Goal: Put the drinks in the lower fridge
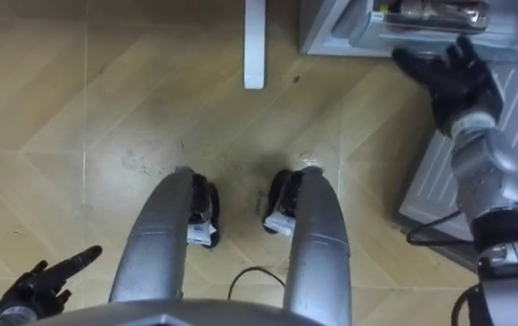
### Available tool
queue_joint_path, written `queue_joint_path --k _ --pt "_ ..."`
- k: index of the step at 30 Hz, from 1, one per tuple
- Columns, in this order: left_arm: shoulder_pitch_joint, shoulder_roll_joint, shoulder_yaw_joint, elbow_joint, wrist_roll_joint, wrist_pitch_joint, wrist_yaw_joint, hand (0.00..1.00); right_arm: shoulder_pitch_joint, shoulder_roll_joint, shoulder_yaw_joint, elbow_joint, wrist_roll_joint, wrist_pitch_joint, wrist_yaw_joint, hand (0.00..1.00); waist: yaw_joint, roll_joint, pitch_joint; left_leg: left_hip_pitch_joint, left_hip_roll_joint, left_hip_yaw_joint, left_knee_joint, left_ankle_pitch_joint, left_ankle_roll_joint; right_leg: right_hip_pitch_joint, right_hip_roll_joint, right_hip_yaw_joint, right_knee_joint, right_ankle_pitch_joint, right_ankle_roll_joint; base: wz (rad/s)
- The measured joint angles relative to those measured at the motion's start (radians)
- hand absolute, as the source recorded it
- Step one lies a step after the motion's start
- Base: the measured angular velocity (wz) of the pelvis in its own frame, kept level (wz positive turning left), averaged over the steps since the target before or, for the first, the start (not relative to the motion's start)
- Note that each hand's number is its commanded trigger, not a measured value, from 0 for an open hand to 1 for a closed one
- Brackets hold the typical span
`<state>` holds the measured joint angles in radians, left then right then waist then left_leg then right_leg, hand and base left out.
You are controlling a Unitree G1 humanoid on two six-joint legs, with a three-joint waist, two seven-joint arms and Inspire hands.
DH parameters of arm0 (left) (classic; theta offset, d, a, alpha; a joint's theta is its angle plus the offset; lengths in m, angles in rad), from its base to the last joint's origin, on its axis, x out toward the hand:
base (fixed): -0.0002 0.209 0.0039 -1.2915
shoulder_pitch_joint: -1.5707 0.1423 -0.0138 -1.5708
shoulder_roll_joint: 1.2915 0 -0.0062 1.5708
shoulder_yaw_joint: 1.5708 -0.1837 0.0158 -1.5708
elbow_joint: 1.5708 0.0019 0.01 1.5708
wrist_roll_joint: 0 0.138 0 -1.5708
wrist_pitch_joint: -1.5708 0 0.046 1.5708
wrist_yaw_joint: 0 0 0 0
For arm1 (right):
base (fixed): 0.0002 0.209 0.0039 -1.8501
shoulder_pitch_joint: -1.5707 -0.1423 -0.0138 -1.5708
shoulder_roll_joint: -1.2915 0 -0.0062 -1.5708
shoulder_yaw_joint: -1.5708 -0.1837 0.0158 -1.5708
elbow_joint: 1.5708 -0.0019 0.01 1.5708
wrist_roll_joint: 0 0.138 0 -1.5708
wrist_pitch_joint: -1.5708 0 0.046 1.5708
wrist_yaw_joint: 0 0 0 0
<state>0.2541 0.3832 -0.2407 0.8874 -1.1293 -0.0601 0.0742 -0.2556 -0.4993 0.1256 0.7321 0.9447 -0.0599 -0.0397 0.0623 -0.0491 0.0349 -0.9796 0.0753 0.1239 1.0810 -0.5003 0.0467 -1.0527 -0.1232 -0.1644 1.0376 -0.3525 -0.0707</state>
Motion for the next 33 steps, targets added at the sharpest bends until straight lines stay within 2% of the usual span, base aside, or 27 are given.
queue_joint_path --k 4,6,12,17,19,22,25,26,30,33 --pt "-0.039 -0.037 -0.018 0.05 -0.01 -0.014 0.006 0.0 -0.004 0.007 0.05 0.048 -0.077 -0.026 -0.062 0.0 0.008 0.002 -0.0001 0.059 -0.002 0.012 -0.084 0.031 0.001 0.054 0.002 -0.004 -0.074 0.023 0.004 -0.02" --pt "-0.067 -0.054 -0.022 0.075 0.006 -0.014 0.009 0.0 -0.007 0.014 0.051 0.099 -0.16 -0.029 -0.114 0.0 0.026 0.002 0.0001 0.088 -0.004 0.013 -0.121 0.043 -0.002 0.08 0.003 -0.004 -0.105 0.032 0.003 0.02" --pt "-0.094 -0.056 -0.049 0.075 0.007 -0.014 0.011 0.0 -0.102 0.015 0.052 0.227 -0.283 -0.028 -0.191 0.0 0.033 0.006 0.0011 0.097 -0.003 0.012 -0.163 0.063 -0.01 0.096 0.006 -0.02 -0.144 0.043 -0.004 0.04" --pt "-0.108 -0.056 -0.057 0.076 0.009 -0.013 0.011 0.0 -0.127 0.012 0.052 0.279 -0.287 -0.027 -0.235 0.0 0.056 0.007 0.0019 0.1 -0.005 0.008 -0.195 0.079 -0.016 0.103 0.004 -0.032 -0.171 0.049 -0.008 0.06" --pt "-0.108 -0.056 -0.057 0.078 0.019 -0.013 0.011 0.0 -0.148 0.011 0.051 0.304 -0.286 -0.026 -0.25 0.0 0.061 0.01 0.0048 0.101 -0.005 0.006 -0.197 0.081 -0.017 0.104 0.003 -0.034 -0.172 0.05 -0.009 0.05" --pt "-0.118 -0.056 -0.057 0.079 0.025 -0.011 0.011 0.0 -0.204 0.008 0.052 0.36 -0.283 -0.025 -0.256 0.0 0.065 0.02 0.0143 0.101 -0.005 0.003 -0.198 0.081 -0.018 0.108 0.003 -0.038 -0.174 0.05 -0.009 0.02" --pt "-0.148 -0.055 -0.054 0.096 0.027 -0.01 0.01 0.0 -0.235 -0.001 0.052 0.379 -0.283 -0.009 -0.257 0.0 0.081 0.022 0.0162 0.1 -0.006 0.003 -0.201 0.081 -0.018 0.108 0.002 -0.04 -0.178 0.049 -0.009 0.01" --pt "-0.15 -0.055 -0.054 0.096 0.03 -0.009 0.01 0.0 -0.249 -0.004 0.052 0.391 -0.286 -0.002 -0.257 0.0 0.08 0.02 0.0172 0.095 -0.018 0.001 -0.204 0.086 -0.017 0.103 -0.003 -0.04 -0.177 0.049 -0.008 0.14" --pt "-0.179 -0.054 -0.056 0.097 0.025 0.017 0.01 0.0 -0.306 -0.037 0.086 0.445 -0.328 0.035 -0.264 0.0 0.08 0.007 0.0247 0.033 -0.036 -0.002 -0.196 0.099 -0.008 0.038 -0.034 -0.046 -0.149 0.049 -0.006 0.17" --pt "-0.191 -0.05 -0.055 0.096 0.023 0.025 0.01 0.0 -0.324 -0.059 0.124 0.441 -0.345 0.047 -0.279 0.0 0.081 -0.003 0.0306 -0.03 -0.051 -0.01 -0.158 0.1 -0.006 -0.025 -0.053 -0.044 -0.096 0.045 -0.004 0.16"
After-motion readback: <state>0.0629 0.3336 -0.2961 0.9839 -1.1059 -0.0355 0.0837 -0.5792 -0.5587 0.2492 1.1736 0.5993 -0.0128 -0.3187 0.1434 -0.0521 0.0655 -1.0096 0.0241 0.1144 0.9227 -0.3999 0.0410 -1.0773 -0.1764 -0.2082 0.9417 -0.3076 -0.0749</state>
